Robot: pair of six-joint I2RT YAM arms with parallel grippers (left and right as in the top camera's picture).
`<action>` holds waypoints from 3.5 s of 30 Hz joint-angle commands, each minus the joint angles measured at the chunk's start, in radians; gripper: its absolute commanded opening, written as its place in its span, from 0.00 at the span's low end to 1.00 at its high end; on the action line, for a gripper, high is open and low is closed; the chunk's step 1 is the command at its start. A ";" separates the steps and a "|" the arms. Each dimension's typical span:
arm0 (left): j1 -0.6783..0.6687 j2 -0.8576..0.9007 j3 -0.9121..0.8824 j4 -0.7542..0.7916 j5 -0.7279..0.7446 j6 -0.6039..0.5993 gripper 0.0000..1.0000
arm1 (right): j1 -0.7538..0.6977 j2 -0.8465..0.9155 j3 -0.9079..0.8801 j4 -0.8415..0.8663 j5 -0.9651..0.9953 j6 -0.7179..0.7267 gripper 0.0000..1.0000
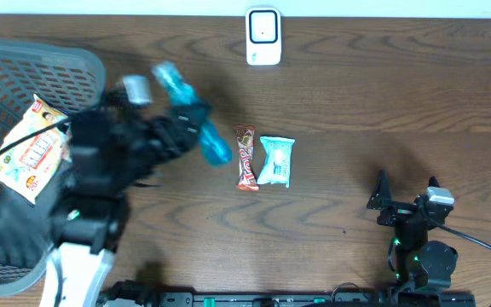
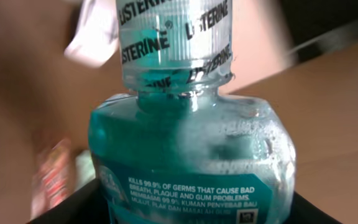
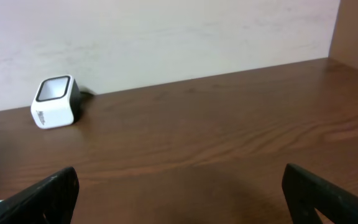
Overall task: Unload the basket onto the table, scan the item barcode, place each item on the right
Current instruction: 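Grasp the blue Listerine bottle by its neck with the left gripper, then carry the Listerine bottle out and stand it left of the chocolate bar, then return the left gripper to the basket and grasp the wet-wipe bag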
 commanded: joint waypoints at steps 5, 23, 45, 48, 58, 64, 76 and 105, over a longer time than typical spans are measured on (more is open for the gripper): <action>-0.239 0.302 0.026 -0.081 -0.483 0.232 0.41 | 0.000 -0.006 -0.001 -0.004 -0.002 -0.007 0.99; -0.273 0.775 0.026 0.007 -0.608 0.334 0.41 | 0.000 -0.006 -0.001 -0.004 -0.002 -0.007 0.99; -0.326 0.653 0.337 -0.359 -0.676 0.455 0.98 | 0.000 -0.006 -0.001 -0.004 -0.002 -0.008 0.99; -0.325 0.589 0.507 -0.523 -0.751 0.509 0.98 | 0.000 -0.006 -0.001 -0.004 -0.002 -0.007 0.99; -0.201 0.359 0.739 -0.650 -1.091 0.491 0.98 | 0.000 -0.006 -0.001 -0.004 -0.002 -0.008 0.99; 0.135 0.301 0.738 -0.788 -1.089 0.254 0.98 | 0.000 -0.006 -0.001 -0.004 -0.002 -0.007 0.99; 0.686 0.337 0.497 -0.733 -0.768 0.118 0.98 | 0.000 -0.006 -0.001 -0.004 -0.002 -0.007 0.99; 0.887 0.603 -0.107 0.138 -0.549 0.570 0.98 | 0.000 -0.006 -0.001 -0.004 -0.002 -0.008 0.99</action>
